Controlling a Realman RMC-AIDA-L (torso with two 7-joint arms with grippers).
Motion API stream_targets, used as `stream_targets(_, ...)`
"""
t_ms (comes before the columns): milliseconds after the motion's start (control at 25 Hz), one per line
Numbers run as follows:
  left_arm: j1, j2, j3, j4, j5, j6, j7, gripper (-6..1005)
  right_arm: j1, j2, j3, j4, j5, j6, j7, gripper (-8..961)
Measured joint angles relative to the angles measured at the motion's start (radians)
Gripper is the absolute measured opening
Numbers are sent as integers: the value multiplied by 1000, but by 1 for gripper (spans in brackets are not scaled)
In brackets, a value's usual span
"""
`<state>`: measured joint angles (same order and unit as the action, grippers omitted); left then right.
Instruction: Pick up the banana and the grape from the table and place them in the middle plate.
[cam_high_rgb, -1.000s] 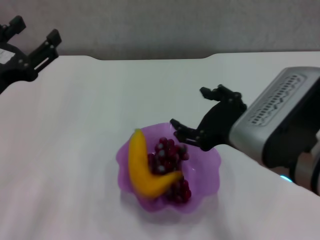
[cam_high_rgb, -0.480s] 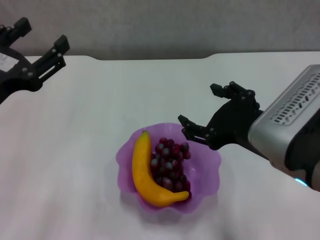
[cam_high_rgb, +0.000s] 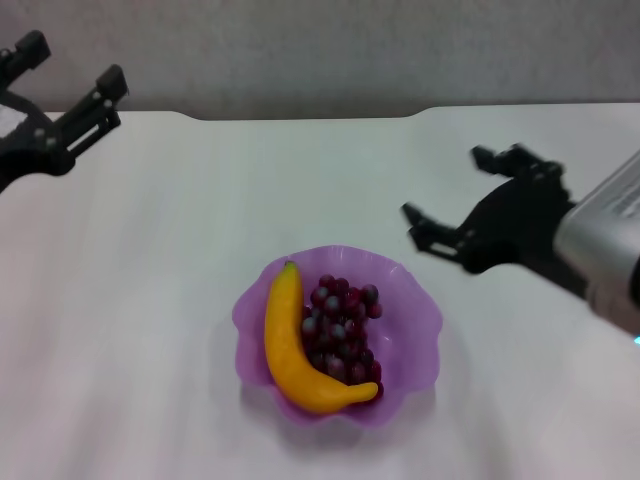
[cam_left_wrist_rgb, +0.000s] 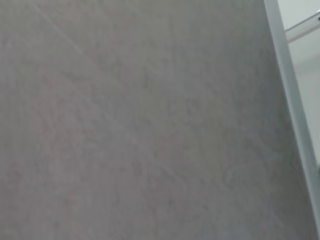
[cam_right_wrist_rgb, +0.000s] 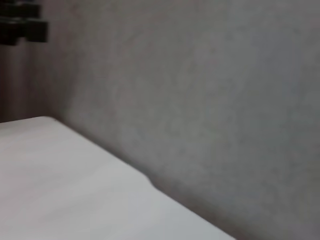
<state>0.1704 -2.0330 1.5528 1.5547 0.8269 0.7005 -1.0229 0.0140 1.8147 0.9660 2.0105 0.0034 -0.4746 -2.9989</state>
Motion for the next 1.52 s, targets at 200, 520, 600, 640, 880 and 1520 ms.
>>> stream_targets(200,-114,3,-32,-87,0,-117,-5,816,-44,27,86,-28,0,59,0,880)
stream_targets(520,-247,6,-105,-255,11,-122,-31,816,-47,59,178,-138,10,154,4,879)
stream_targets(600,-268,7,-120,-279,29,-123,-50,816,-47,66,203,-177,16,196,11,879)
stream_targets(640,-281,7,-130,-292,46,-124,-69,816,-46,71,220,-202,23,220,13,879)
stream_targets(880,-313,8,-163,-313,116,-124,-135,816,-27,77,284,-341,86,348,16,879)
stream_targets(1520,-326,8,-184,-323,207,-116,-224,816,-8,-1,337,-658,14,790,401,880)
